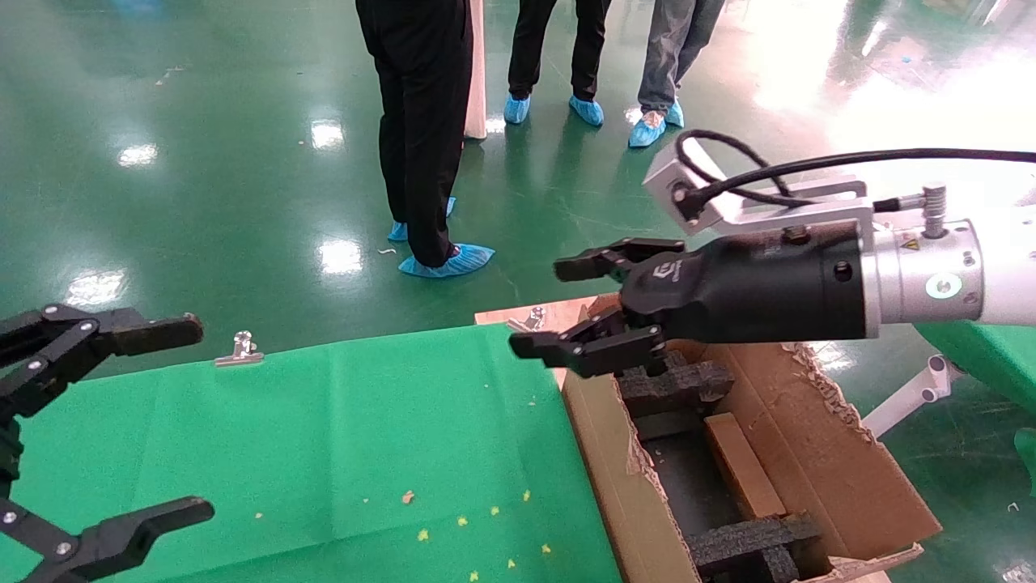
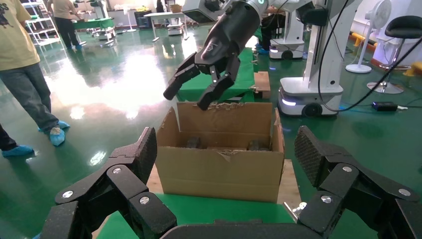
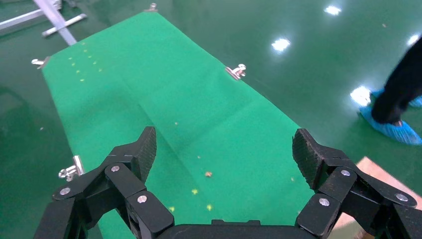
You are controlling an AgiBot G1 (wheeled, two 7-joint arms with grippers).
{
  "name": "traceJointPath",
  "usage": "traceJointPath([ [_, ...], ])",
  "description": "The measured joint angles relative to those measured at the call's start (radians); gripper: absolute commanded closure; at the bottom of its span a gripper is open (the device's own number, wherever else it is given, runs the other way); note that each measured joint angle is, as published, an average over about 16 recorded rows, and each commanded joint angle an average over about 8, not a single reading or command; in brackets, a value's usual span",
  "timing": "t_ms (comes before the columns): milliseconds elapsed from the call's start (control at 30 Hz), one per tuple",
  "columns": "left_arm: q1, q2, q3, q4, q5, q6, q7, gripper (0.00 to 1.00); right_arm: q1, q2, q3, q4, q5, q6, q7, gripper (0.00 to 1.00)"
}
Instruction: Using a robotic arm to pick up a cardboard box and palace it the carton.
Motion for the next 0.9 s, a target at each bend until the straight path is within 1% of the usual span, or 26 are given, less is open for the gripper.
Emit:
traceJointPath([
  [900, 0.000, 0.000, 0.001, 0.000, -0.001, 0.000, 0.000, 0.00, -0.487, -0.131, 0.689, -0.031, -0.013, -0.287, -0.182, 0.00],
])
